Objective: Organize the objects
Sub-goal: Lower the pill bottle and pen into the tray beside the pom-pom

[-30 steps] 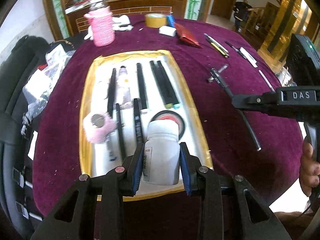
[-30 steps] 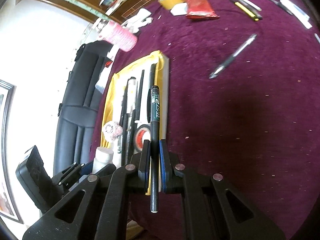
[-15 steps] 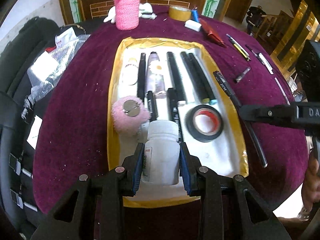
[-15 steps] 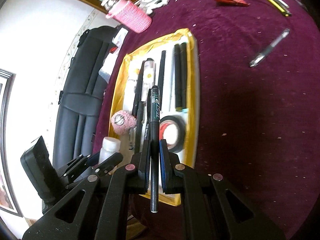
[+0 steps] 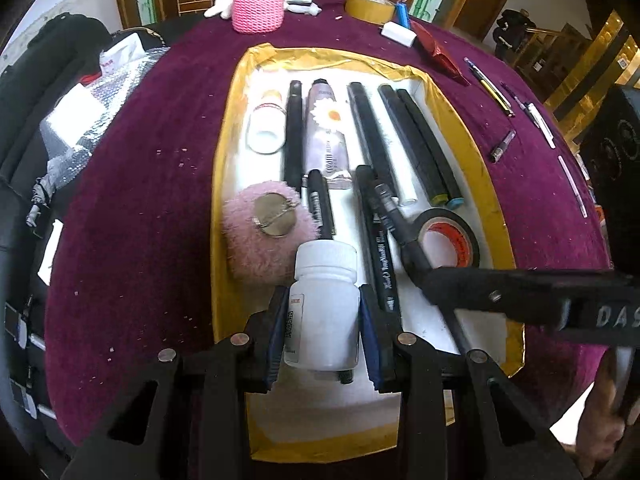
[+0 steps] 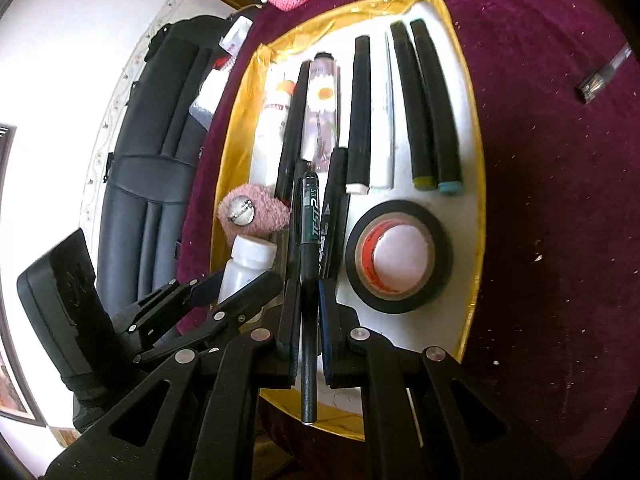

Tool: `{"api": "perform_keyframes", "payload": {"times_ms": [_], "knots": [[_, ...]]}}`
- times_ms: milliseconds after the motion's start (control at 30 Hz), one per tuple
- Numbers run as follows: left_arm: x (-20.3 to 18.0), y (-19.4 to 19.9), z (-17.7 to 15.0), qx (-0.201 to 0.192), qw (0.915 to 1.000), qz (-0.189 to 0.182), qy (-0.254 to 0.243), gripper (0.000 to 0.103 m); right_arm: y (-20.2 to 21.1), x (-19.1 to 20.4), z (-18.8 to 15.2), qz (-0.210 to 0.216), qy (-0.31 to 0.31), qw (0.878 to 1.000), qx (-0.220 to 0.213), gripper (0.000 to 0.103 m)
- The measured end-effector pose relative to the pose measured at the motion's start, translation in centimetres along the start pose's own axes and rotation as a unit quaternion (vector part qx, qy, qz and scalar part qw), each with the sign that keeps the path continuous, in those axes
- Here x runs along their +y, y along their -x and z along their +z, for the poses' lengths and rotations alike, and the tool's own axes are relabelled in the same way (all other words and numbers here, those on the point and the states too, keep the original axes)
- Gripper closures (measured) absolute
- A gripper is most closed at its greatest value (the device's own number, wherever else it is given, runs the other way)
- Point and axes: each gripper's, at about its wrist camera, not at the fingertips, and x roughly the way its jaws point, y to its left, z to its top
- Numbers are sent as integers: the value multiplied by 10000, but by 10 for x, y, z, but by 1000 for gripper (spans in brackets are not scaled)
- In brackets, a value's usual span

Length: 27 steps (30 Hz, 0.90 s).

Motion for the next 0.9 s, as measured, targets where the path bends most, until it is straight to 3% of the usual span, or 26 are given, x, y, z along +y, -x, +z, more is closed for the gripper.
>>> {"api": "perform_keyframes", "payload": {"times_ms": [267,433,900], "knots": [[-11,-10,5,63,9997,-201,-104,74,-1,-16,0,-225,-195,9996,-10,96],[-12,-13,13,34,9997,-180,-142,74,7,-14,4,-757,16,9969,-223,96],[6,-9,8,87,9999,-102,12,74,-17,-1,6,-357,86,9991,195,96]]}}
